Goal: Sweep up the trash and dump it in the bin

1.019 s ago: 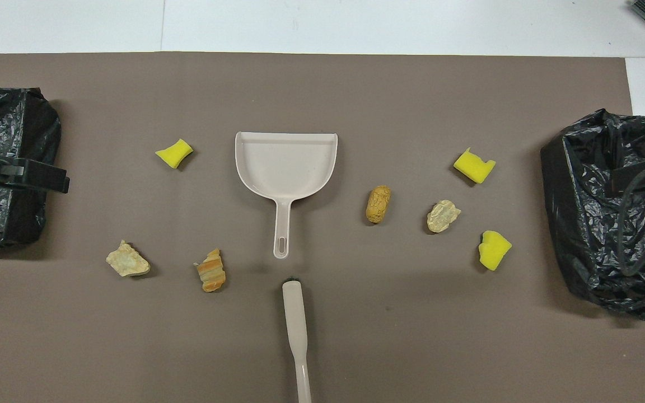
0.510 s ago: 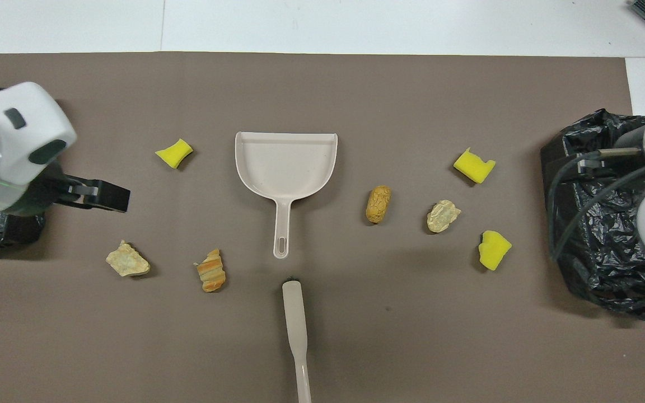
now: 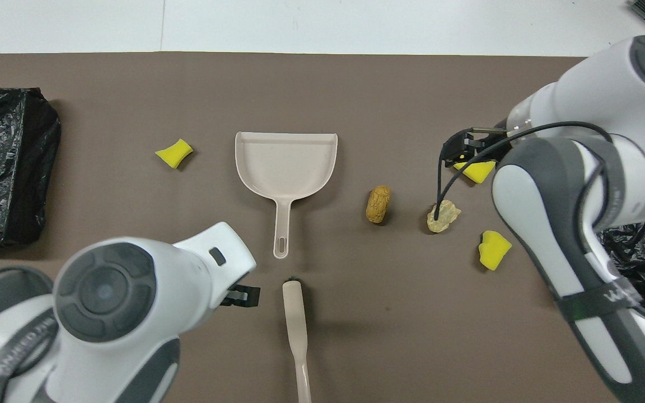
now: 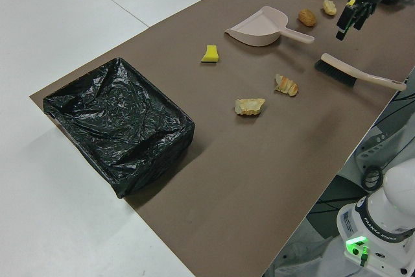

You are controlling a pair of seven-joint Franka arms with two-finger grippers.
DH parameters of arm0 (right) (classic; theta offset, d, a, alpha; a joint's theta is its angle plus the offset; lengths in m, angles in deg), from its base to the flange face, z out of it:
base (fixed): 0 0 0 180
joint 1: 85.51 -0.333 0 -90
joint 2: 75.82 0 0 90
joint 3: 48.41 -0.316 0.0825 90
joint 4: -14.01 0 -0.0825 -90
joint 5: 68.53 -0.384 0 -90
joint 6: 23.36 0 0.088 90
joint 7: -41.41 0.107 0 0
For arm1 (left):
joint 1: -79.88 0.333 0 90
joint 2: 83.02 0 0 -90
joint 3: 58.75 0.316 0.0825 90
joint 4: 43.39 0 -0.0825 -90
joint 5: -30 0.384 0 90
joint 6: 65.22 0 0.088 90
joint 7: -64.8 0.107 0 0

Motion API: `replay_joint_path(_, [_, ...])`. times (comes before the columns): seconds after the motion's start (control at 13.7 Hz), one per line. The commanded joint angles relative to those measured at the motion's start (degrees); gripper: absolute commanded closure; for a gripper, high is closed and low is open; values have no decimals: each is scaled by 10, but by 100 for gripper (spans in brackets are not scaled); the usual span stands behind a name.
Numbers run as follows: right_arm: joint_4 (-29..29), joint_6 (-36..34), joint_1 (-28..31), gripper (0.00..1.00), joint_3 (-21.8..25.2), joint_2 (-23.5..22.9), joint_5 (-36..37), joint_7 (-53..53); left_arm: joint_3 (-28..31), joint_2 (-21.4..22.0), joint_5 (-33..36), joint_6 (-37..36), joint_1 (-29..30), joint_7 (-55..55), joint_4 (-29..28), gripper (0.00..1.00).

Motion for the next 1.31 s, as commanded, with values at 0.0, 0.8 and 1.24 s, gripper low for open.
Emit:
replay_joint_path(0.0, [-43, -2, -30, 0, -1, -35, -10, 60, 11, 17, -6, 85, -76, -70, -88, 0])
replay_joint_path(0.8, [-120, 41, -176, 0, 1, -144, 66, 219, 11, -3, -9, 234, -202, -209, -185, 0])
replay_joint_path(1.24, [-115, 73, -229, 0, -1, -153, 73, 258, 11, -12, -9, 231, -213, -210, -192, 5])
